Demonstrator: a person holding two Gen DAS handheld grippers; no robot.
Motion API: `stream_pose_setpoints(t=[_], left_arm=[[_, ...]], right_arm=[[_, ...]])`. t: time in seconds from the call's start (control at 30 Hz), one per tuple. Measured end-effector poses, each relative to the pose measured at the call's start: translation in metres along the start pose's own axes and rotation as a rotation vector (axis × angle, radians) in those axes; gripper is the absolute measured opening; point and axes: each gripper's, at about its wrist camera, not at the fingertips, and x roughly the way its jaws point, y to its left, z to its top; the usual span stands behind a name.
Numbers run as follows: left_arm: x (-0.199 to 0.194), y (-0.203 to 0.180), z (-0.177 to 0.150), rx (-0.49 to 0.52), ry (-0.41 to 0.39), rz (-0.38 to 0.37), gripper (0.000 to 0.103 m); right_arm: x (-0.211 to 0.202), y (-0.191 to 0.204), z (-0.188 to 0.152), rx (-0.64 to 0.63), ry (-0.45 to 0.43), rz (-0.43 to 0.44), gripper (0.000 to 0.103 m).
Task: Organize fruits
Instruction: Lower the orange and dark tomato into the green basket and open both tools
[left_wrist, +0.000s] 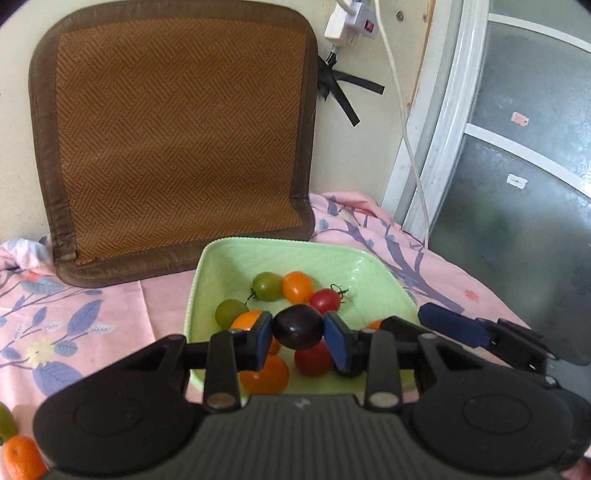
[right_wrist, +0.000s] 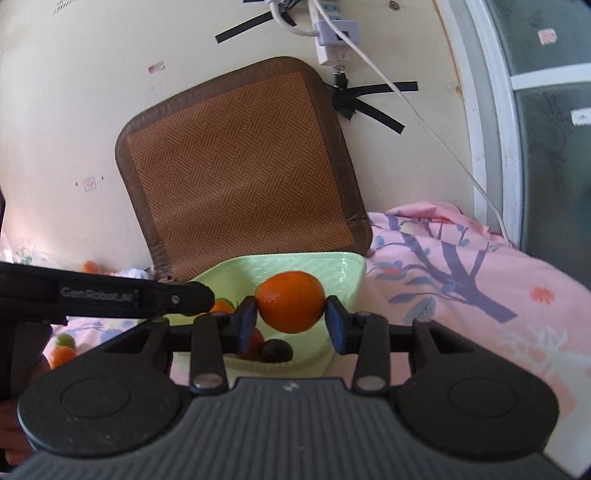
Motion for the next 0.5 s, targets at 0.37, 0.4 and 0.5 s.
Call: stream_pose_setpoints(t=[0.37,0.4,0.5], left_arm=[[-0.092,0.056,0.017,-0.103,-0.182,0.052,0.041],[-0.106,0.068,0.016,-0.116,-0.197,0.085,0.041],[-0.139,0.106,0.002,-0.162,-0.201,0.186,0.041]], right_arm=[[-0.018,-0.003,0.003,0.013,-0.106,-0.008,0.05],[-0.023,-0.002,0.004,0.022,-0.12,0.009,0.049],[-0.036,0.013,0.006,0.016,-0.139,0.096,0.047]])
